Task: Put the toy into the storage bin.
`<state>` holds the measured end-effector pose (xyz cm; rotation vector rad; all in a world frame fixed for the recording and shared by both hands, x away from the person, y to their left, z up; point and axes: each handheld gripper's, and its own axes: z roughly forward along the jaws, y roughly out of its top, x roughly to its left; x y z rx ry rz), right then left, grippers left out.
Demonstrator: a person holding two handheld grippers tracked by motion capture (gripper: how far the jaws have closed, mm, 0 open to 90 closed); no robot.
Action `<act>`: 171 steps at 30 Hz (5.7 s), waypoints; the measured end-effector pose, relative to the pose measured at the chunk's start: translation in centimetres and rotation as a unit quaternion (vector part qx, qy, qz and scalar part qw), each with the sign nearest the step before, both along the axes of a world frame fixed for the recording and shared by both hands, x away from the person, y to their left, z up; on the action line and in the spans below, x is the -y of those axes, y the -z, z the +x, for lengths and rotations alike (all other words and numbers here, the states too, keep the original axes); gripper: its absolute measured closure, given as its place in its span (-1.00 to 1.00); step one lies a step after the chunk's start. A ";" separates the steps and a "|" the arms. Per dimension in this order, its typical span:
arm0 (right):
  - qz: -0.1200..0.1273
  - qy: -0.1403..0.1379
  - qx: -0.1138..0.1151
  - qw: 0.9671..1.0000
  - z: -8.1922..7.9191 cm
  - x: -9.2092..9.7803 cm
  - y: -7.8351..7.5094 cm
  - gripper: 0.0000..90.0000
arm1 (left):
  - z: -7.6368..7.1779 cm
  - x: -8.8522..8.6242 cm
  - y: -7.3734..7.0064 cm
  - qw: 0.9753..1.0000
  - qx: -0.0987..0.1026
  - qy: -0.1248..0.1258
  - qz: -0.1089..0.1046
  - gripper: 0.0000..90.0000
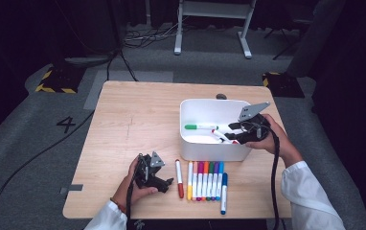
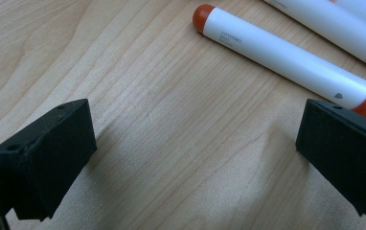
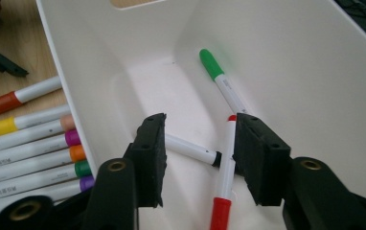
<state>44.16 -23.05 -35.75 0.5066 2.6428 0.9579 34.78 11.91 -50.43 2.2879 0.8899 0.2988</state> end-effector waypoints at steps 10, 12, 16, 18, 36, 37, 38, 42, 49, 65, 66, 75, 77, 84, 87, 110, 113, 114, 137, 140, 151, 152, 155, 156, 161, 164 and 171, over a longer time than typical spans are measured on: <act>0.064 0.062 0.058 0.994 -3.7 2.7 -1.4 -0.25 | 0.0 0.0 0.0 1.000 0.000 0.000 0.000 -1.00; 0.068 0.067 0.071 0.993 -4.5 3.3 -1.5 -0.29 | 0.0 0.0 0.0 1.000 0.000 0.000 0.000 -1.00; 0.087 0.078 0.078 0.990 -6.0 4.5 -1.5 -0.34 | 0.0 0.0 0.0 1.000 0.000 0.000 0.000 -1.00; 0.096 0.080 0.081 0.989 -6.7 5.0 -1.4 -0.34 | 0.0 0.0 0.0 1.000 0.000 0.000 0.000 -1.00; 0.099 0.077 0.066 0.990 -12.1 6.0 4.8 -0.35 | 0.0 0.0 0.0 1.000 0.000 0.000 0.000 -1.00; 0.098 0.076 0.064 0.990 -12.2 5.9 5.2 -0.35 | 0.0 0.0 0.0 1.000 0.000 0.000 0.000 -1.00; 0.095 0.074 0.061 0.991 -12.4 5.8 5.7 -0.35 | 0.0 0.0 0.0 1.000 0.000 0.000 0.000 -1.00; 0.091 0.076 0.047 0.992 -12.9 5.4 7.7 -0.35 | 0.0 0.0 0.0 1.000 0.000 0.000 0.000 -1.00; 0.083 0.077 0.014 0.993 -13.3 4.2 10.8 -0.35 | 0.0 0.0 0.0 1.000 0.000 0.000 0.000 -1.00; 0.095 0.074 -0.004 0.993 -13.5 1.2 12.7 -0.34 | 0.0 0.0 0.0 1.000 0.000 0.000 0.000 -1.00; 0.093 0.076 -0.006 0.993 -13.4 1.2 12.8 -0.34 | 0.0 0.0 0.0 1.000 0.000 0.000 0.000 -1.00; 0.072 0.096 -0.010 0.993 -12.7 2.1 13.8 -0.26 | 0.0 0.0 0.0 1.000 0.000 0.000 0.000 -1.00; 0.068 0.108 -0.009 0.992 -12.4 2.6 13.9 -0.15 | 0.0 0.0 0.0 1.000 0.000 0.000 0.000 -1.00; 0.078 0.146 -0.017 0.986 -11.5 5.6 14.2 0.25 | 0.0 0.0 0.0 1.000 0.000 0.000 0.000 -1.00; 0.082 0.156 -0.021 0.984 -11.1 6.2 14.2 0.32 | 0.0 0.0 0.0 1.000 0.000 0.000 0.000 -1.00; 0.088 0.127 -0.015 0.988 -10.4 8.0 13.4 0.66 | 0.0 0.0 0.0 1.000 0.000 0.000 0.000 -1.00; 0.107 0.122 -0.015 0.987 -10.6 8.2 12.8 0.66 | 0.0 0.0 0.0 1.000 0.000 0.000 0.000 -1.00; 0.119 0.118 -0.017 0.986 -10.7 8.3 12.5 0.66 | 0.0 0.0 0.0 1.000 0.000 0.000 0.000 -1.00; 0.245 0.074 0.047 0.965 -12.9 8.7 8.4 0.66 | 0.0 0.0 0.0 1.000 0.000 0.000 0.000 -1.00; 0.255 0.066 0.059 0.963 -13.2 8.7 7.3 0.66 | 0.0 0.0 0.0 1.000 0.000 0.000 0.000 -1.00; 0.273 0.035 0.090 0.957 -13.2 9.2 2.4 0.66 | 0.0 0.0 0.0 1.000 0.000 0.000 0.000 -1.00; 0.272 0.035 0.091 0.957 -13.1 9.2 1.8 0.66 | 0.0 0.0 0.0 1.000 0.000 0.000 0.000 -1.00; 0.264 0.029 0.105 0.958 -12.7 9.0 0.1 0.66 | 0.0 0.0 0.0 1.000 0.000 0.000 0.000 -1.00; 0.260 0.027 0.110 0.959 -12.5 8.9 -0.5 0.66 | 0.0 0.0 0.0 1.000 0.000 0.000 0.000 -1.00; 0.269 0.020 0.120 0.955 -11.2 8.4 -2.9 0.66 | 0.0 0.0 0.0 1.000 0.000 0.000 0.000 -1.00; 0.264 0.017 0.125 0.956 -10.3 7.9 -4.0 0.66 | 0.0 0.0 0.0 1.000 0.000 0.000 0.001 -1.00; 0.246 0.008 0.128 0.961 -8.3 6.1 -5.8 0.66 | 0.0 0.0 0.0 1.000 0.000 0.000 0.000 -1.00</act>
